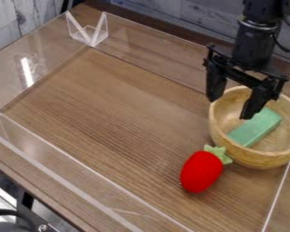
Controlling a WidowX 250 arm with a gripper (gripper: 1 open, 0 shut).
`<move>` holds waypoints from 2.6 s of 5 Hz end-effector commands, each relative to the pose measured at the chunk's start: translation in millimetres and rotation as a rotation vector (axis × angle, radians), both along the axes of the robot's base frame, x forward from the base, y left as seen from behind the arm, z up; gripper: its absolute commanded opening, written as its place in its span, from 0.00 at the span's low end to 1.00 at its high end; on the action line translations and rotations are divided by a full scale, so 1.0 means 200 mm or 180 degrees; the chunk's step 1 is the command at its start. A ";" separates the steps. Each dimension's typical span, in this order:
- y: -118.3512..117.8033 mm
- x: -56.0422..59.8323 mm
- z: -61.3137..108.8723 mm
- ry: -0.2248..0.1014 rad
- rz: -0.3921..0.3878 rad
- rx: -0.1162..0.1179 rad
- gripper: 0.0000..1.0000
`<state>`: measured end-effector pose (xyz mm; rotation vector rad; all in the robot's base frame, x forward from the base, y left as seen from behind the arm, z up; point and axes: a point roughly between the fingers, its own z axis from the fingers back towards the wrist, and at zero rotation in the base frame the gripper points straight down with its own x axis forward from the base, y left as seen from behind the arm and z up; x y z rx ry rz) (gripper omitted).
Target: Remove the green block from the brown bowl and put it on the table
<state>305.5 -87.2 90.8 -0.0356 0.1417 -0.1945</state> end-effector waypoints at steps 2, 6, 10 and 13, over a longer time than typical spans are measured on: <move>-0.16 0.01 0.11 -0.0256 -0.0386 -0.0099 1.00; -0.11 0.06 -0.01 -0.0285 -0.0575 -0.0102 1.00; -0.19 0.19 0.00 -0.0269 -0.0156 -0.0106 1.00; -0.15 0.11 -0.01 -0.0318 -0.0355 -0.0113 1.00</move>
